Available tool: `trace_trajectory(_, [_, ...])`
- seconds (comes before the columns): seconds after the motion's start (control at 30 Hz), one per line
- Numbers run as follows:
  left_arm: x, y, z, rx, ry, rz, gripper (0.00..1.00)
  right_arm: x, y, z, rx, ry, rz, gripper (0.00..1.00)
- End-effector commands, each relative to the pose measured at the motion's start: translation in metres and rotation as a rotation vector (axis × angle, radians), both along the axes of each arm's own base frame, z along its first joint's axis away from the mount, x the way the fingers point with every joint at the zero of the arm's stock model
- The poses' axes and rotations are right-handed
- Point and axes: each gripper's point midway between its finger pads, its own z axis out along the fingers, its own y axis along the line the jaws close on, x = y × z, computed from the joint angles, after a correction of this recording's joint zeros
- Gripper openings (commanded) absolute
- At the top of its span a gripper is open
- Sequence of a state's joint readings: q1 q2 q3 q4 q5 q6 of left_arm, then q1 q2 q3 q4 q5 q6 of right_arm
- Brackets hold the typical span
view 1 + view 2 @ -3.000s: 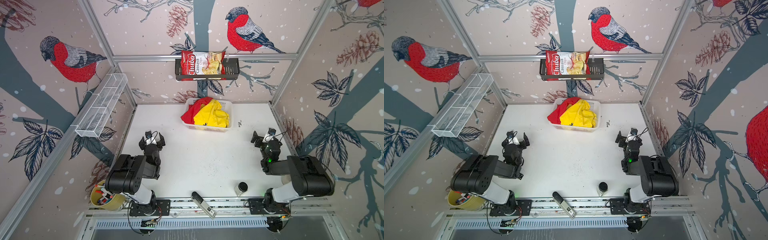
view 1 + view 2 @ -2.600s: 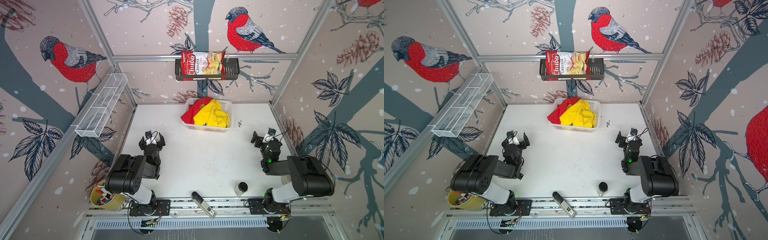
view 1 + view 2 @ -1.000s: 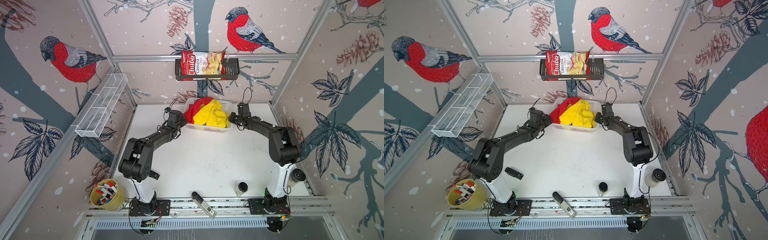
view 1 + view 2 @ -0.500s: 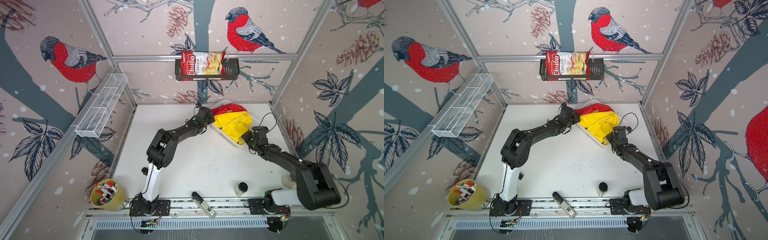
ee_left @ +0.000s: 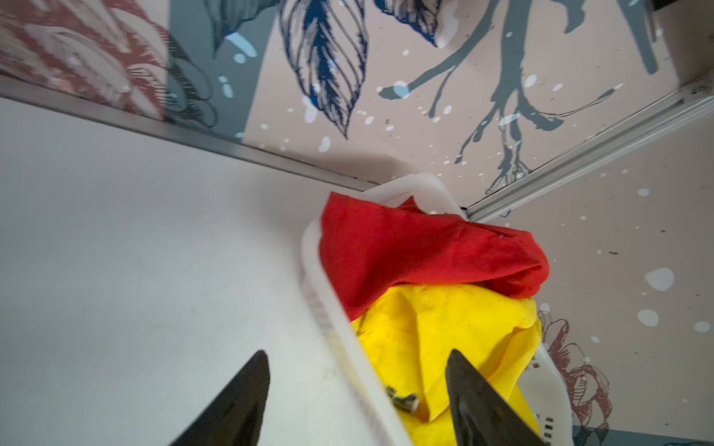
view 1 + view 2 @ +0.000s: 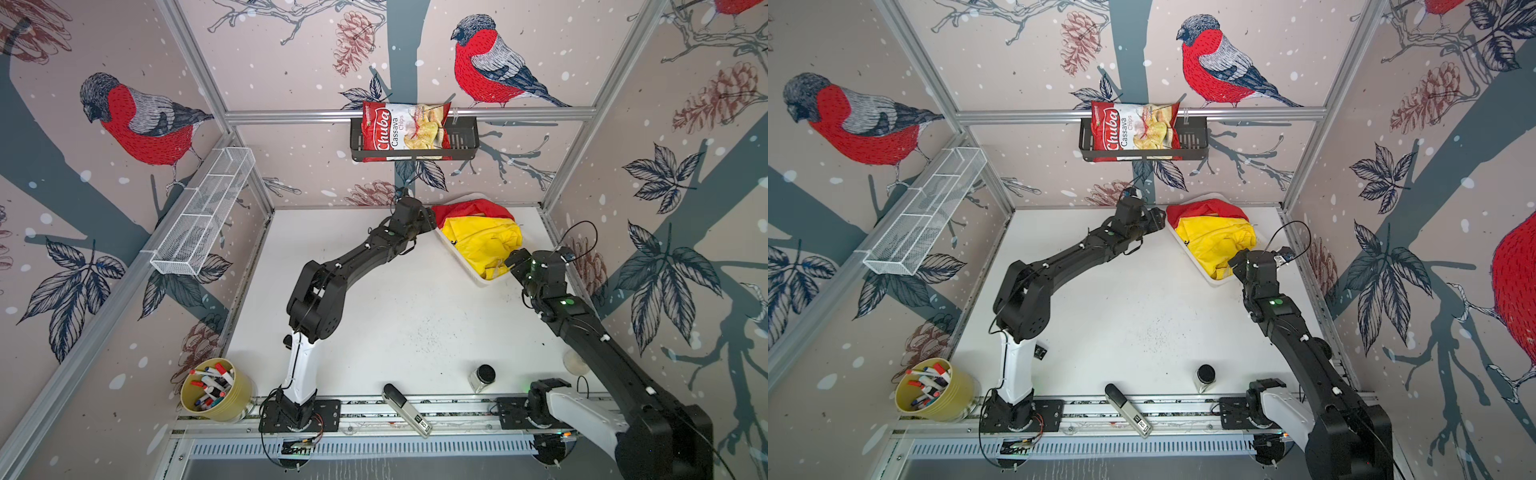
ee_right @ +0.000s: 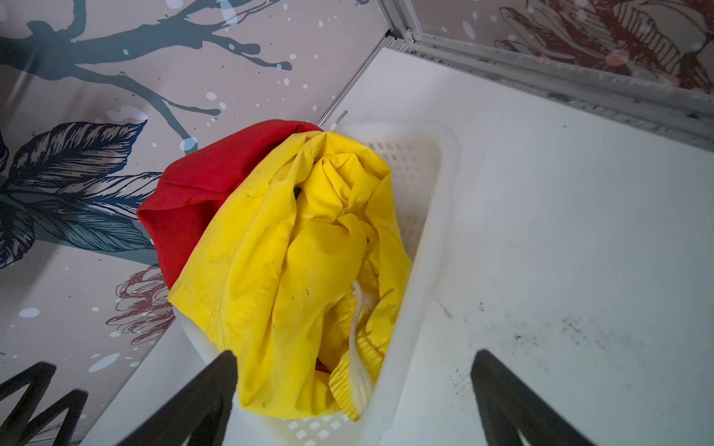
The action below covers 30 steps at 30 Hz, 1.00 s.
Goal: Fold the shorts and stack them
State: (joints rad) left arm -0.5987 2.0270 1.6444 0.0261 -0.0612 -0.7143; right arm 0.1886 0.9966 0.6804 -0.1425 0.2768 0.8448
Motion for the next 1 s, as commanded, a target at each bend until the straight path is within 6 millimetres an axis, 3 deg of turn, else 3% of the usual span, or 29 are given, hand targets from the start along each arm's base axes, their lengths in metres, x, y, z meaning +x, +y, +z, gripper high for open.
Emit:
trace_trajectory(0.0, [-0.013,0.014,0.001,0.012,-0.016,0.007,0.71,0.003,-0.006,0.01,-0.086,-0.006,0.016,0.93])
trace_trajectory(0.13, [-0.03,0.005,-0.02,0.0,0.026,-0.032,0.71,0.025,0.003,0.027,-0.15,0.004,0.079,0.93])
trace_trajectory(0.27, [-0.029,-0.023,-0.041,0.007,0.071,-0.09,0.71,0.058,0.016,0.034,-0.185,0.029,0.149,0.94])
trace_trajectory(0.4, [-0.02,-0.055,-0.057,0.03,0.097,-0.139,0.71,0.093,0.038,0.017,-0.196,0.098,0.238,0.95])
trace_trajectory(0.57, [-0.01,-0.089,-0.079,0.032,0.126,-0.196,0.7,0.135,0.07,-0.028,-0.173,0.22,0.341,1.0])
trace_trajectory(0.73, [-0.009,-0.121,-0.094,0.011,0.148,-0.25,0.69,0.164,0.088,-0.057,-0.152,0.262,0.382,0.99])
trace_trajectory(0.83, [-0.013,-0.144,-0.097,0.006,0.144,-0.294,0.68,0.175,0.089,-0.057,-0.138,0.245,0.385,0.84])
trace_trajectory(0.93, [-0.018,-0.163,-0.101,-0.006,0.144,-0.335,0.68,0.18,0.08,-0.045,-0.127,0.22,0.36,0.35])
trace_trajectory(0.97, [-0.019,-0.169,-0.101,-0.015,0.142,-0.347,0.68,0.18,0.075,-0.04,-0.129,0.211,0.343,0.26])
